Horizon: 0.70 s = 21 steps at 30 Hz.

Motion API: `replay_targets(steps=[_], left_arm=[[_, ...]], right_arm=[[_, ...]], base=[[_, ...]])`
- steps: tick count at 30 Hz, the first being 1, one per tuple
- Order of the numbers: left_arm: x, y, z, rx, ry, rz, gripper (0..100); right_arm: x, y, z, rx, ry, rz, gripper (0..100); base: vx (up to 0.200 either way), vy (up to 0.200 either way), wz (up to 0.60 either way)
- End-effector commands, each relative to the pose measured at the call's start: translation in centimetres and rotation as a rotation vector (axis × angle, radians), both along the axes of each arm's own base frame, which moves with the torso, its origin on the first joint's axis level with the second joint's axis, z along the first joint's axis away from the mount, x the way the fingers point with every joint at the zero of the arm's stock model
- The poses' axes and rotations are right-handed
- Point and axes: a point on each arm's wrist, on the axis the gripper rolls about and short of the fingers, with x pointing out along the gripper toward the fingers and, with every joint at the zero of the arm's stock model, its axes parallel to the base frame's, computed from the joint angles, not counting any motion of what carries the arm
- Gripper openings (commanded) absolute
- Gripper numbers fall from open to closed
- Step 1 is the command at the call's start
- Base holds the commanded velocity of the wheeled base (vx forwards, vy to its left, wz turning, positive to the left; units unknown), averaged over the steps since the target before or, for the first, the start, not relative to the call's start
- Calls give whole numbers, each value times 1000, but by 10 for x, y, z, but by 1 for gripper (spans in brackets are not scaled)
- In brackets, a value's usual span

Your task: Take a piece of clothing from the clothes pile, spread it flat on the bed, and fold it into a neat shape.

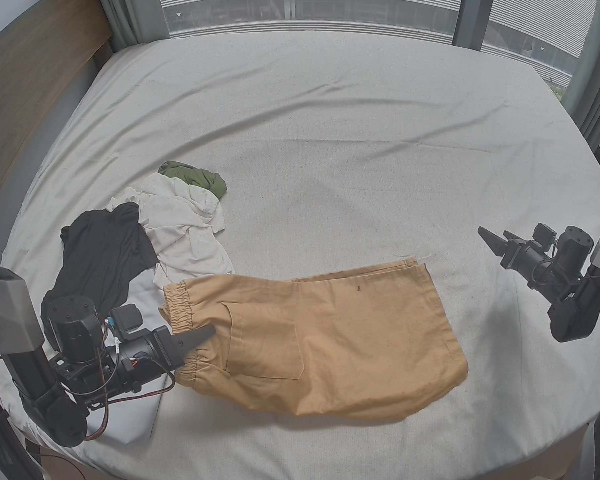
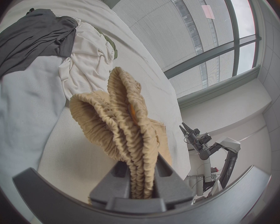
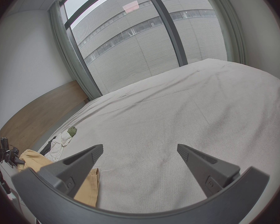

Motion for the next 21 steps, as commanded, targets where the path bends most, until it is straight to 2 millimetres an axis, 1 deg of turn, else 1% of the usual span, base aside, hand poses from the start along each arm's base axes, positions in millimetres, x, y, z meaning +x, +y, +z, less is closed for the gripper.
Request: replay_targets(steps=[1,8,17,21], left_arm=[[0,2,-2,1,7,6,0],[-2,8,-4,7,26,29,0],[-4,25,-6,14,42,92,0],[-3,26,-6,10,41,87,0]], right_arm=[[0,0,-1,0,1,0,100],[0,0,0,0,0,1,100],[0,3,-1,-1,1,8,100],[0,3,-1,-1,1,9,100]], base=[[0,0,0],[0,0,0],[0,0,0],[0,0,0]])
